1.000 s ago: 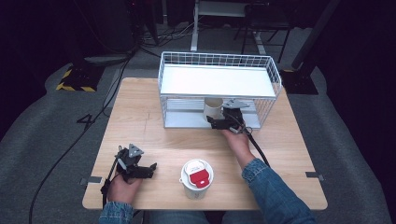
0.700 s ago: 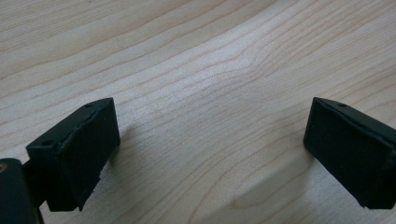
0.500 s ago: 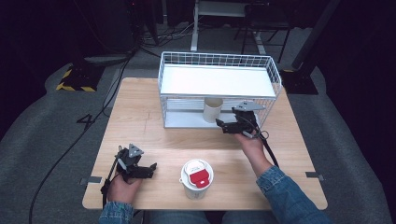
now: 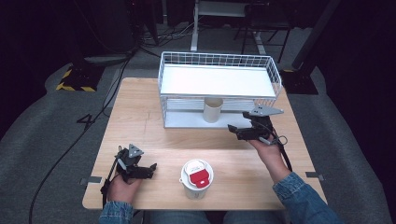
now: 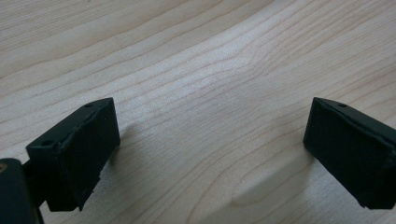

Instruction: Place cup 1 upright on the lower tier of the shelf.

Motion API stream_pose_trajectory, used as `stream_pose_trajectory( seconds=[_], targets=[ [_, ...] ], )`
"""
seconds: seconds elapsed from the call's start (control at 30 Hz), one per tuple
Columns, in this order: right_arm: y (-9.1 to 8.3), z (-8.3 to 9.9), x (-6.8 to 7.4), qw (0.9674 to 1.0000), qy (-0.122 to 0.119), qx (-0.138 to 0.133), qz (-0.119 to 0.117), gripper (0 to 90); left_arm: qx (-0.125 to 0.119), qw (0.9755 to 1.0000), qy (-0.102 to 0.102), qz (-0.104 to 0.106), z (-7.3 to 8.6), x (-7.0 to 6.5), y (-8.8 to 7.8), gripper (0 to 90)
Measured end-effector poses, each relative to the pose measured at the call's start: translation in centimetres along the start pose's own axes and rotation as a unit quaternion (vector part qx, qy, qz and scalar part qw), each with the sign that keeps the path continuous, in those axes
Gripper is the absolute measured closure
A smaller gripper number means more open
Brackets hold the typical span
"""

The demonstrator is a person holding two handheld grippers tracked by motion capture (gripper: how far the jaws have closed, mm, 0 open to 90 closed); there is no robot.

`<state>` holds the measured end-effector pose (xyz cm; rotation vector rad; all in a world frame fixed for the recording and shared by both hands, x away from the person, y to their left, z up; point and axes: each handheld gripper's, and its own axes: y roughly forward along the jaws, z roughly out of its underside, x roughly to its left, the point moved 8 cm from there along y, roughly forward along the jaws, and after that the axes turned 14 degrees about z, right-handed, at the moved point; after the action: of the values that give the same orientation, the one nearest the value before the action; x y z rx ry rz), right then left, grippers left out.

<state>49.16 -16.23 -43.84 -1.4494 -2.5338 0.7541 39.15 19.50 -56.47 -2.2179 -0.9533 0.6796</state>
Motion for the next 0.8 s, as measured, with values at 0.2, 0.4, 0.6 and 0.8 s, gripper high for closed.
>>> stream_pose_trajectory(
  seconds=[0.2,0.4,0.6,0.8],
  targets=[
    [-2.1,0.9,-1.3,0.9999,-0.003,-0.001,0.013,14.9,0.0,1.0,0.0,0.0,0.0,0.0,0.0,4.1],
    [-4.1,2.1,-2.5,0.9998,0.006,-0.001,0.016,14.8,0.0,1.0,0.003,0.005,-0.2,0.1,0.2,4.0],
    [-6.0,3.8,-3.5,0.9998,0.014,0.002,0.014,14.9,0.001,0.9999,0.008,0.01,-0.8,0.2,0.7,4.0],
    [-7.2,5.9,-4.6,0.9994,0.029,0.012,0.015,14.9,0.001,0.9999,0.008,0.01,-0.8,0.2,0.7,4.0]
  ],
)
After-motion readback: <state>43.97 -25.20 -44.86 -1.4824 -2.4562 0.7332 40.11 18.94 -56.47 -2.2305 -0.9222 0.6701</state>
